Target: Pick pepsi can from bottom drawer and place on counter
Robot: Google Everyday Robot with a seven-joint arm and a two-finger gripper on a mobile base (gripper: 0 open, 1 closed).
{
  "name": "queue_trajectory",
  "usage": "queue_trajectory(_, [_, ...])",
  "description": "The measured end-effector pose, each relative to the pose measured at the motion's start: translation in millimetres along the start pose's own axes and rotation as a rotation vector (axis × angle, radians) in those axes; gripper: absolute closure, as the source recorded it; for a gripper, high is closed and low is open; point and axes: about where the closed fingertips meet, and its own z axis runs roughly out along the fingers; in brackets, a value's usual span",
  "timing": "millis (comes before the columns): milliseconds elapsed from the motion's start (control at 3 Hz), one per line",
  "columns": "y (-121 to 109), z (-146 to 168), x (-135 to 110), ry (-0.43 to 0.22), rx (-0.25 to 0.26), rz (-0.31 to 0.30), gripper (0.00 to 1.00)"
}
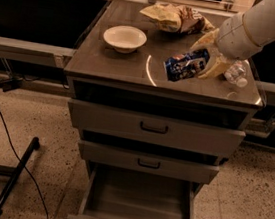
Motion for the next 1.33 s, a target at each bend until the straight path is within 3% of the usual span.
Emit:
queue_trajectory(667, [-4, 12, -4, -0.024, 0.005, 0.008, 1.0])
queue_trajectory(1000, [-25, 36, -8, -0.072, 0.039, 0.094, 1.0])
queue_trajectory(1333, [-39, 57, 2, -0.07, 0.074, 0.275, 1.0])
